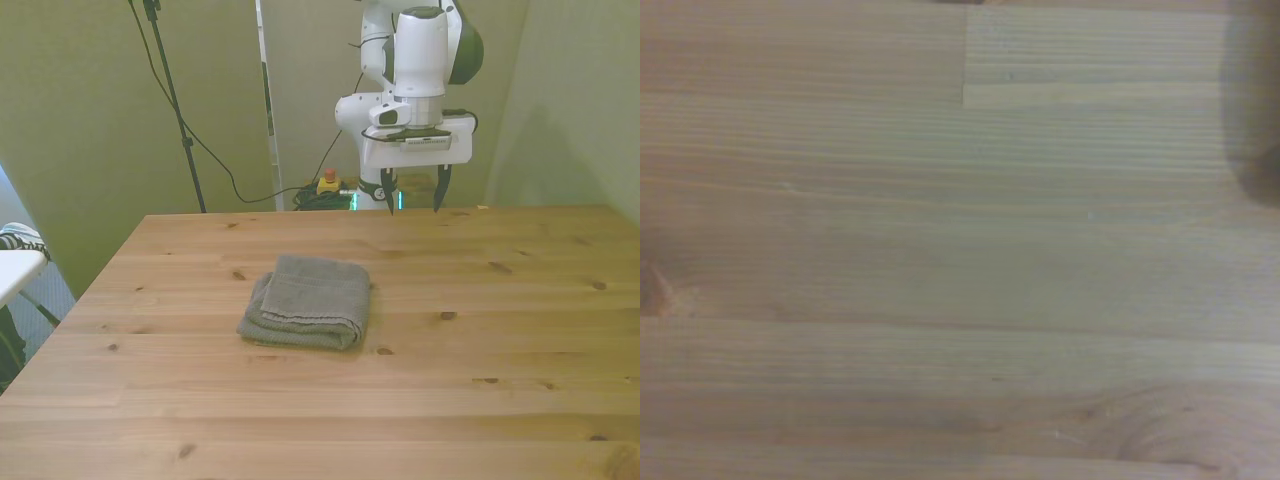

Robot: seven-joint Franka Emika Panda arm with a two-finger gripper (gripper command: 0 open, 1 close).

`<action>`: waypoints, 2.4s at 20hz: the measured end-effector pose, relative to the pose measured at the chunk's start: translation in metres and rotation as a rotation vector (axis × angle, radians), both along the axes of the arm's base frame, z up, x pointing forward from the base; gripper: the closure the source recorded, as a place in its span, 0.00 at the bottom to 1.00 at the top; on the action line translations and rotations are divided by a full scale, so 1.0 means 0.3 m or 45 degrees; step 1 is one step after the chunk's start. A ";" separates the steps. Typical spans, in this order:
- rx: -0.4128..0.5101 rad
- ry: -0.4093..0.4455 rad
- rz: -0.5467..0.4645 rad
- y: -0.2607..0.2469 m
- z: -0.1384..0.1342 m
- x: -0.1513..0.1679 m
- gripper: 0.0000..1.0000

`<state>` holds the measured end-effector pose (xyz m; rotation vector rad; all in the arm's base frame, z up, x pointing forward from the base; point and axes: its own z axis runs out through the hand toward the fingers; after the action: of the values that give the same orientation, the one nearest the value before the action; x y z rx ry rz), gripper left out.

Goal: Unfold the towel

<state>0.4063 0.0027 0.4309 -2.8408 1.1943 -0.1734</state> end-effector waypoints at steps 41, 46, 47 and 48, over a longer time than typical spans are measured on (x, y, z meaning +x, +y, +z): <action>0.715 -0.179 -0.233 -1.086 -0.213 0.181 0.00; 0.736 -0.180 -0.212 -1.068 -0.233 0.189 1.00; 0.743 -0.181 -0.211 -1.066 -0.239 0.189 1.00; 0.749 -0.184 -0.210 -1.064 -0.246 0.189 1.00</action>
<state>0.4629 -0.3164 0.3573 -2.1908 1.2037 -0.0236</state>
